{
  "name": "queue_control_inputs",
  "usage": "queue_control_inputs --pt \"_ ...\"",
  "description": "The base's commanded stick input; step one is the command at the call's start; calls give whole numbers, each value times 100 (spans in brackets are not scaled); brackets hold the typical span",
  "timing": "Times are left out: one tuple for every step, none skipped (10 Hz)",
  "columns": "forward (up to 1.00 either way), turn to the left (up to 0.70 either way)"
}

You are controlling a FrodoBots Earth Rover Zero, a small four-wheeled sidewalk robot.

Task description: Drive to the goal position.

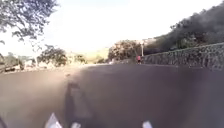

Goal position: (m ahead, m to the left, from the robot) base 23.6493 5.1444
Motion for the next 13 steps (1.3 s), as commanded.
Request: queue_control_inputs --pt "85 0" --pt "85 0" --pt "85 0" --pt "85 0" --pt "85 0" --pt "85 0" --pt "85 0" --pt "85 0" --pt "85 0" --pt "85 0" --pt "85 0" --pt "85 0" --pt "85 0"
